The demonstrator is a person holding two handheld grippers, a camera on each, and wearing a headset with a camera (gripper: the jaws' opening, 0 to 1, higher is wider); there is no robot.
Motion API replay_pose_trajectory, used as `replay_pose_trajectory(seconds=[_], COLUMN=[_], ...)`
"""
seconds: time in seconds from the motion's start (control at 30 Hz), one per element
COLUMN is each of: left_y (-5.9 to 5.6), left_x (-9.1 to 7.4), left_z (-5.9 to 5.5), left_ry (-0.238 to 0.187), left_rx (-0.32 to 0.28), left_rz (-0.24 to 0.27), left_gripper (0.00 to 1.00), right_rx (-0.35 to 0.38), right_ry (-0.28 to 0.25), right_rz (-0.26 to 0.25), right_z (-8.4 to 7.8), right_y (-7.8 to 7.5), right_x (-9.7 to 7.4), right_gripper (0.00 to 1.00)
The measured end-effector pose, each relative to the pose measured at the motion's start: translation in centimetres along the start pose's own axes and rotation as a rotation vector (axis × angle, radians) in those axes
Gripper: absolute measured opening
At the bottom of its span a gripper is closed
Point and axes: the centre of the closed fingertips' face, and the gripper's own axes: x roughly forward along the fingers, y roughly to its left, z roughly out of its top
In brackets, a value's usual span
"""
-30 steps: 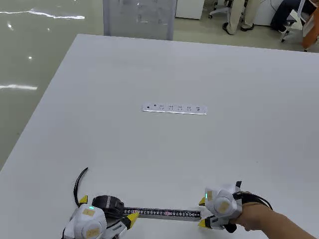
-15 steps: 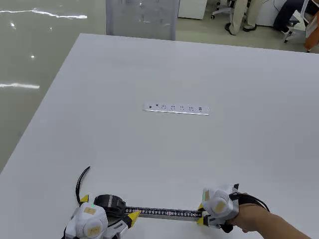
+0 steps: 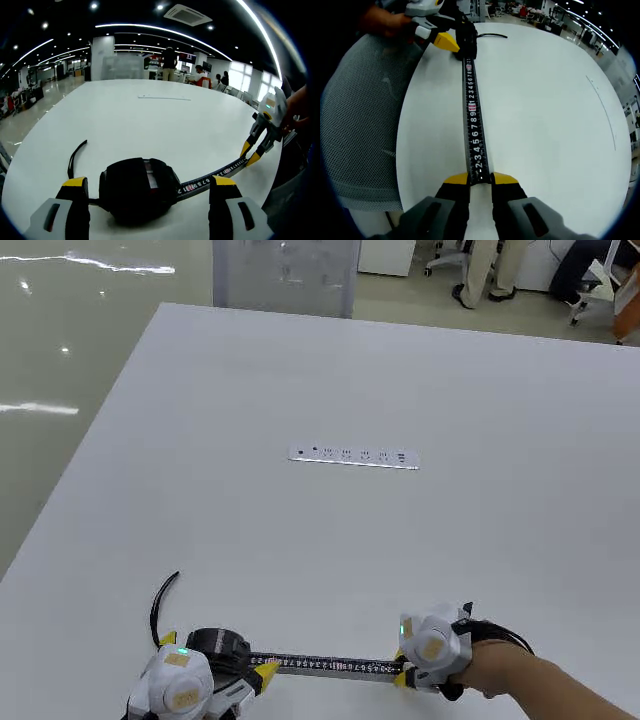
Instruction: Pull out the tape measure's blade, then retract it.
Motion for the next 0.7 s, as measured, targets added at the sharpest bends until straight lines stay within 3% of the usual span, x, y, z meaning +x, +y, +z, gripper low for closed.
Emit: replay_pose_trajectory(seconds=[0.07,0.1,0.13,0.27,0.47,0.6,0.7], left_y=[-0.1,-0.4,-0.6,-1.2,0.1,1.1,2.0], left_x=[0.0,0.0,0.0,0.0,0.4,0.9,1.3], left_z=[-0.1,-0.3,-0.4,0.2,0.1,-0.2,-0.6], left_ry=[0.005,0.012,0.014,-0.002,0.004,0.018,0.031], left_rx=[-0.016,-0.075,-0.098,-0.034,-0.034,-0.057,-0.088], left_rz=[-0.001,-0.004,-0.012,-0.012,0.04,0.078,0.111], left_gripper=[0.96,0.96,0.96,0.95,0.86,0.83,0.82], right_rx=[0.041,0.043,0.04,0.006,0.037,0.082,0.072], right_ry=[0.014,0.028,0.036,0.079,0.086,0.071,0.07], right_rz=[-0.015,-0.023,-0.026,-0.029,-0.035,-0.042,-0.047], right_z=[0.0,0.0,0.0,0.0,-0.1,-0.2,-0.2], right_y=[0.1,0.1,0.1,0.2,0.1,0.0,0.1], right_x=[-0.1,0.0,0.0,0.1,0.0,0.0,0.1], right_gripper=[0.14,0.14,0.14,0.14,0.14,0.14,0.14])
